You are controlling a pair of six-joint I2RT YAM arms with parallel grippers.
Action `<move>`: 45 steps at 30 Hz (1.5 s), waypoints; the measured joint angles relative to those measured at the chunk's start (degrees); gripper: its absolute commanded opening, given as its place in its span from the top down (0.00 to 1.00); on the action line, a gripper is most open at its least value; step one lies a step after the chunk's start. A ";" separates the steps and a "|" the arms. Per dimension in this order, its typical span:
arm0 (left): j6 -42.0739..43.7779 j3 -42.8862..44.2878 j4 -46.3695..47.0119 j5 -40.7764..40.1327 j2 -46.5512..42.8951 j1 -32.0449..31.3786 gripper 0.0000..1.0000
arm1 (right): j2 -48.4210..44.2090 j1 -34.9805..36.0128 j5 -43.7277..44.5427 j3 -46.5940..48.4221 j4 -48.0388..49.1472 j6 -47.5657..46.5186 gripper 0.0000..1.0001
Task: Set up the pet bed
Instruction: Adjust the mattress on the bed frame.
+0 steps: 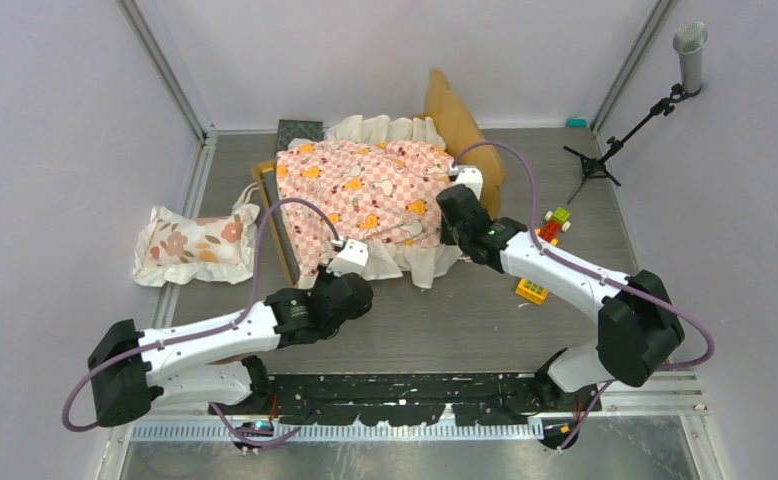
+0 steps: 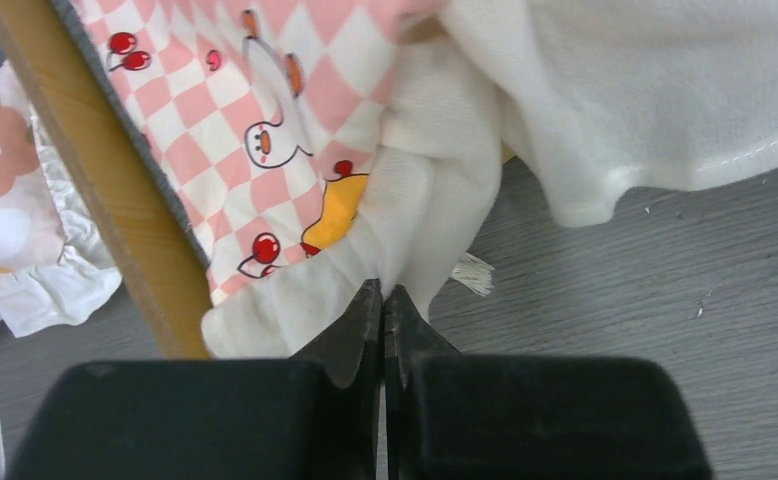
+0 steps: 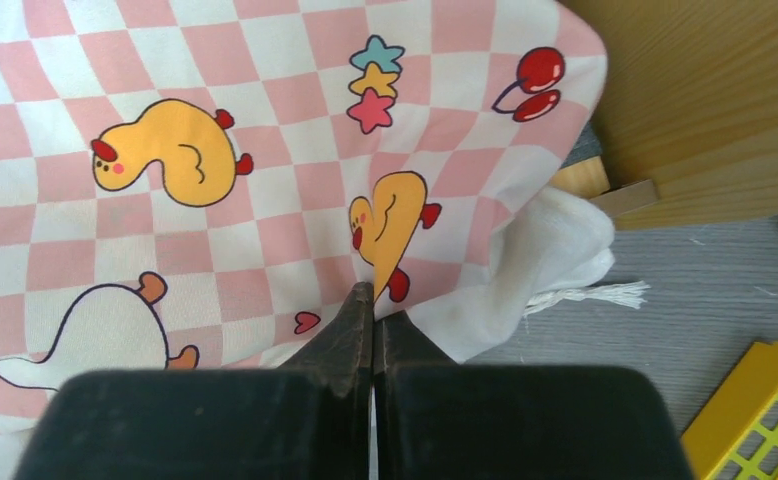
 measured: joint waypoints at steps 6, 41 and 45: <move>-6.43 0.04 -5.95 -2.73 -8.17 0.00 1.00 | 0.28 -0.46 4.57 0.98 -0.48 -2.56 0.99; -27.34 1.62 -28.41 -9.01 -27.96 0.98 0.34 | 5.86 -1.81 9.84 6.47 -9.29 -9.31 0.51; -25.51 5.25 -29.24 -9.14 -29.16 1.03 0.30 | 2.38 -1.81 7.72 7.19 -12.00 -9.42 0.45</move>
